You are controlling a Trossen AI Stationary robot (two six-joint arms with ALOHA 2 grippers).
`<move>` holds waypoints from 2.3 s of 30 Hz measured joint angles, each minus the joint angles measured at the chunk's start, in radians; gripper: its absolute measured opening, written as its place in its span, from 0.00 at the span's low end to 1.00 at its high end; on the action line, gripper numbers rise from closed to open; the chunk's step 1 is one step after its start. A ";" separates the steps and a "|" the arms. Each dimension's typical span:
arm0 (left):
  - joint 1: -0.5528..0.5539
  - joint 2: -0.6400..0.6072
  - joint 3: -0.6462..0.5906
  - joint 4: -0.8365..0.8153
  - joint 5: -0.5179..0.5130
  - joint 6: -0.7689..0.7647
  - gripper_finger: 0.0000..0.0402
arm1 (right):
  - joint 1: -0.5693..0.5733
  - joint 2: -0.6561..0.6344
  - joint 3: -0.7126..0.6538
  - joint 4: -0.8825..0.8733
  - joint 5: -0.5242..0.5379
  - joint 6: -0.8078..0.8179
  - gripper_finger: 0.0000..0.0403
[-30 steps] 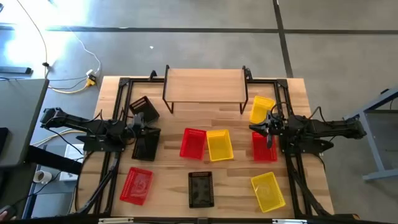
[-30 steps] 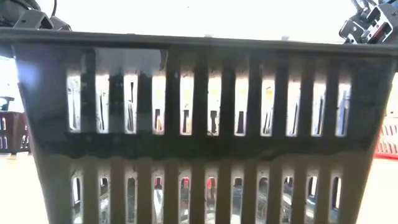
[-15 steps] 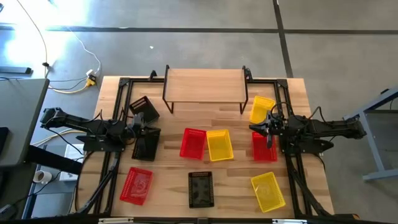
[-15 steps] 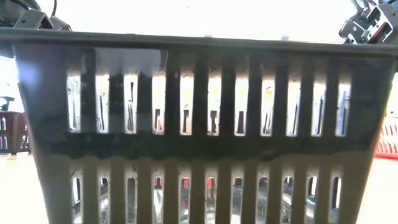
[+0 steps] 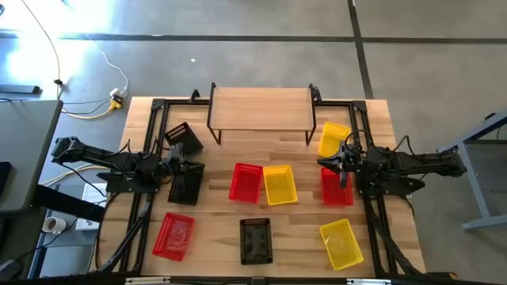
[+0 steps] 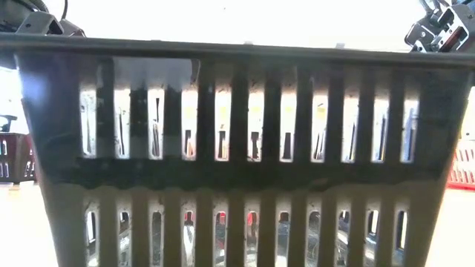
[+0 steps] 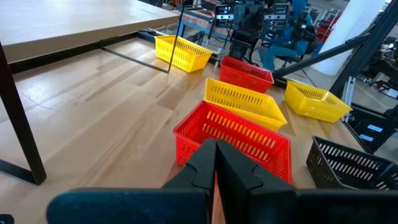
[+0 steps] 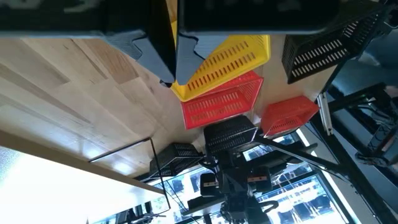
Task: Stack baskets on shelf by color
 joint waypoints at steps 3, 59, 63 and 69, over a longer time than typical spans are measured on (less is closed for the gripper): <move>0.000 0.000 0.000 0.000 0.000 0.000 0.01 | 0.000 0.000 0.000 0.000 0.000 0.000 0.00; 0.000 0.000 0.000 0.000 0.002 -0.315 0.01 | 0.000 0.000 0.000 0.000 0.000 0.000 0.00; 0.000 0.000 0.000 0.000 0.003 -0.328 0.01 | 0.000 0.000 0.000 0.000 0.000 0.000 0.00; 0.000 0.000 0.000 0.000 -0.001 -0.330 0.01 | 0.000 0.000 0.000 0.000 0.000 0.000 0.00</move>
